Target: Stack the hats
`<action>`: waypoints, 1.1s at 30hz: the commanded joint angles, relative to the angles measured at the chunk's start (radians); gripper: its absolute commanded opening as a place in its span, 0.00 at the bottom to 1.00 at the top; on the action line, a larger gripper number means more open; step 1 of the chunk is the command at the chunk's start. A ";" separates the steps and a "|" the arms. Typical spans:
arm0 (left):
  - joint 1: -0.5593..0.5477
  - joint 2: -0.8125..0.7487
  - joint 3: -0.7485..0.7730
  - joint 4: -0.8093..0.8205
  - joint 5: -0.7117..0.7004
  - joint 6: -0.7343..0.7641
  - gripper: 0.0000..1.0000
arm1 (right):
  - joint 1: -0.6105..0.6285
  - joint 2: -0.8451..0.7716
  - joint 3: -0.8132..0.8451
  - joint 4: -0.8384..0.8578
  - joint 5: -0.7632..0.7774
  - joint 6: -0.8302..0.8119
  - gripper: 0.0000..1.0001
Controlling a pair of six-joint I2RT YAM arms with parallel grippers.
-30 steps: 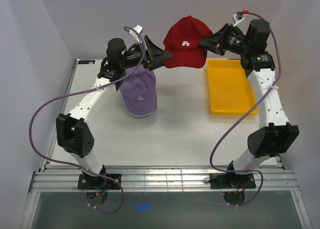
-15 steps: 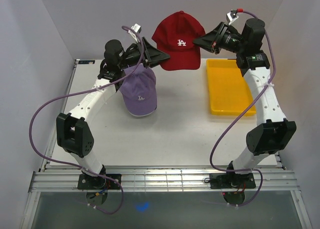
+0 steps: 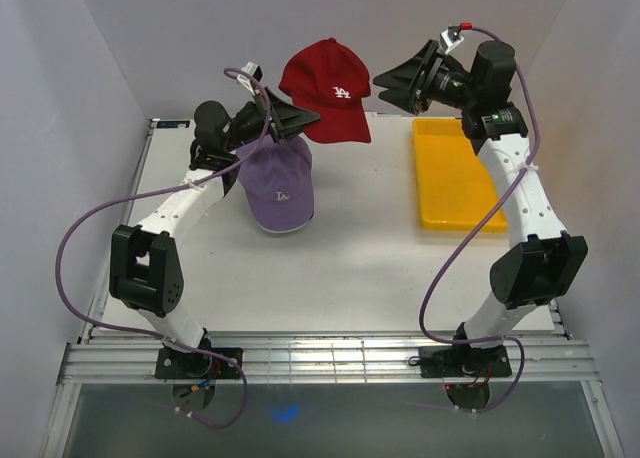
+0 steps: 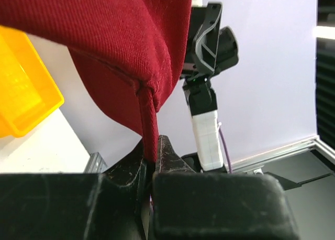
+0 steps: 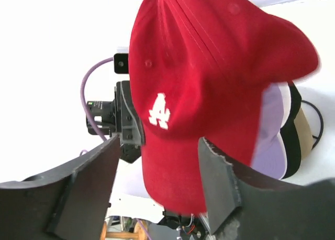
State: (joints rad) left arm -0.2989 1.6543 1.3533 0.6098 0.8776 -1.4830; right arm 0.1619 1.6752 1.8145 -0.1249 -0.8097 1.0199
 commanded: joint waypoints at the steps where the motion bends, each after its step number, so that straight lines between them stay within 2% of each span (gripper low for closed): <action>1: 0.047 -0.062 -0.022 0.201 -0.032 -0.129 0.00 | -0.005 -0.055 -0.058 0.057 0.029 0.005 0.69; 4: 0.087 -0.070 -0.034 0.260 -0.038 -0.181 0.00 | -0.007 -0.089 -0.162 0.112 0.047 0.054 0.73; 5: 0.102 -0.071 -0.031 0.263 -0.035 -0.184 0.00 | 0.001 -0.107 -0.199 0.217 0.046 0.084 0.73; 7: 0.112 -0.074 -0.028 0.266 -0.034 -0.191 0.00 | 0.020 -0.111 -0.268 0.289 0.049 0.156 0.73; 14: 0.124 -0.077 -0.043 0.307 -0.046 -0.224 0.00 | 0.152 -0.031 -0.218 0.341 0.086 0.216 0.74; 20: 0.142 -0.097 -0.081 0.337 -0.037 -0.247 0.00 | 0.177 0.037 -0.256 0.560 0.083 0.392 0.74; 25: 0.162 -0.105 -0.147 0.421 -0.026 -0.298 0.00 | 0.218 0.099 -0.198 0.614 0.076 0.444 0.72; 27: 0.178 -0.111 -0.181 0.450 -0.022 -0.316 0.00 | 0.228 0.110 -0.185 0.620 0.079 0.451 0.67; 29: 0.196 -0.122 -0.197 0.453 -0.016 -0.316 0.00 | 0.238 0.116 -0.181 0.625 0.083 0.454 0.54; 30: 0.205 -0.125 -0.206 0.455 -0.009 -0.316 0.00 | 0.245 0.126 -0.172 0.625 0.077 0.453 0.43; 33: 0.218 -0.133 -0.214 0.449 0.004 -0.315 0.00 | 0.251 0.138 -0.165 0.622 0.066 0.451 0.31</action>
State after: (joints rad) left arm -0.0895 1.6062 1.1404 0.9981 0.8772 -1.7924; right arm 0.3878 1.8156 1.5940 0.4229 -0.7094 1.4776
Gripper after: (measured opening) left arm 0.139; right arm 0.348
